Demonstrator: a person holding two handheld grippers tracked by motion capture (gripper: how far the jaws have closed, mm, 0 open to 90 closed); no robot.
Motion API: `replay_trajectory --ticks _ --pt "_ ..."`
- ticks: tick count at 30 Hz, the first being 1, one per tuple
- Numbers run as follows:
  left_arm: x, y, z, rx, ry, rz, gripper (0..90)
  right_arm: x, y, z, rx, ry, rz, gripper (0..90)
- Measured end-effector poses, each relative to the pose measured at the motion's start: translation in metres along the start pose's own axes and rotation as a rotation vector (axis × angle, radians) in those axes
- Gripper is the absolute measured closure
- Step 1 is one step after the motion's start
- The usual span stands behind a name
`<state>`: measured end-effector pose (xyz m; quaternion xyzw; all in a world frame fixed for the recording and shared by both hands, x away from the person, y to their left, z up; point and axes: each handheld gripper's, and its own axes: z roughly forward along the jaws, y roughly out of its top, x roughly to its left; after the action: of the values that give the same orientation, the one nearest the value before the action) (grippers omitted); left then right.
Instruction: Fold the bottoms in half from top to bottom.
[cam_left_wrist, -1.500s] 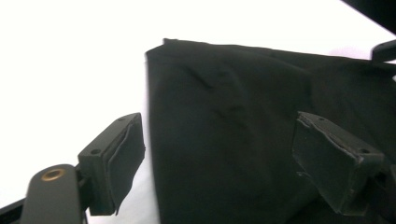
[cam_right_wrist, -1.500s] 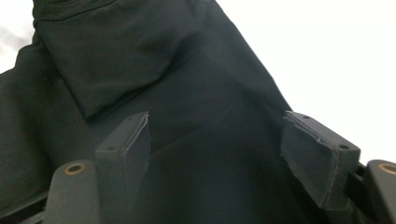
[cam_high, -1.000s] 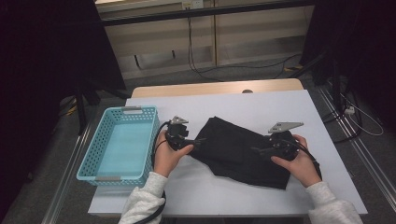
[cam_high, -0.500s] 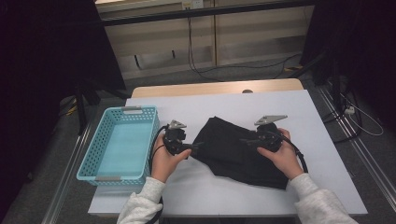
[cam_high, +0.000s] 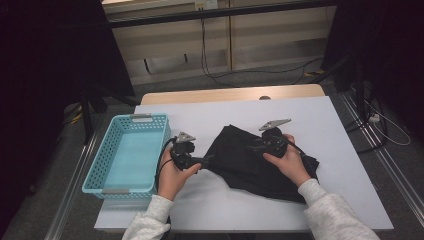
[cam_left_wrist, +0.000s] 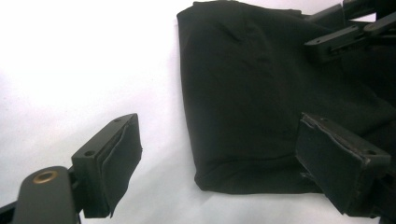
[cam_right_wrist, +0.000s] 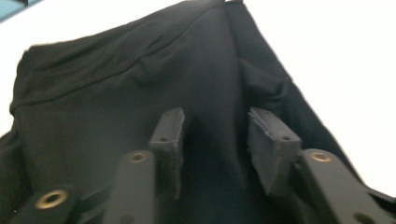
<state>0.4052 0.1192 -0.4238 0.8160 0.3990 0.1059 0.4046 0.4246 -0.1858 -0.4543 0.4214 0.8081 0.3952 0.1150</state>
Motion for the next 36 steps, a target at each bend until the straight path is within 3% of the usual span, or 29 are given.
replay_trajectory --ticks 2,5,13,20,25,30,32,34,36 --pt "-0.001 0.000 0.000 -0.002 0.003 0.003 14.9 0.002 0.000 0.002 0.005 -0.009 -0.021 70.6" --pt "0.000 0.000 0.000 0.001 0.000 0.001 15.2 0.002 0.001 0.002 0.003 0.027 -0.014 85.4" --pt "0.001 0.001 -0.002 -0.007 -0.004 -0.007 15.1 -0.003 0.005 -0.014 -0.038 0.063 0.023 88.2" --pt "-0.002 0.001 0.001 0.001 -0.012 -0.006 15.2 -0.006 0.020 -0.024 -0.076 0.058 -0.009 87.1" --pt "-0.003 0.001 0.002 0.001 -0.011 -0.009 15.3 -0.012 0.029 -0.011 -0.080 0.035 -0.017 84.2" --pt "-0.002 0.001 0.002 0.001 -0.009 -0.010 15.3 -0.017 0.022 0.008 -0.003 -0.063 -0.060 65.5" --pt "-0.002 0.001 0.000 0.001 -0.009 -0.008 15.3 -0.020 0.022 0.005 -0.031 -0.085 -0.028 58.5" --pt "-0.002 0.000 0.000 -0.002 -0.006 -0.014 15.3 -0.024 0.022 0.003 -0.055 -0.067 0.002 58.3" --pt "-0.001 -0.001 0.000 0.001 -0.009 -0.017 15.3 -0.024 0.019 0.007 -0.030 -0.060 0.001 57.5"
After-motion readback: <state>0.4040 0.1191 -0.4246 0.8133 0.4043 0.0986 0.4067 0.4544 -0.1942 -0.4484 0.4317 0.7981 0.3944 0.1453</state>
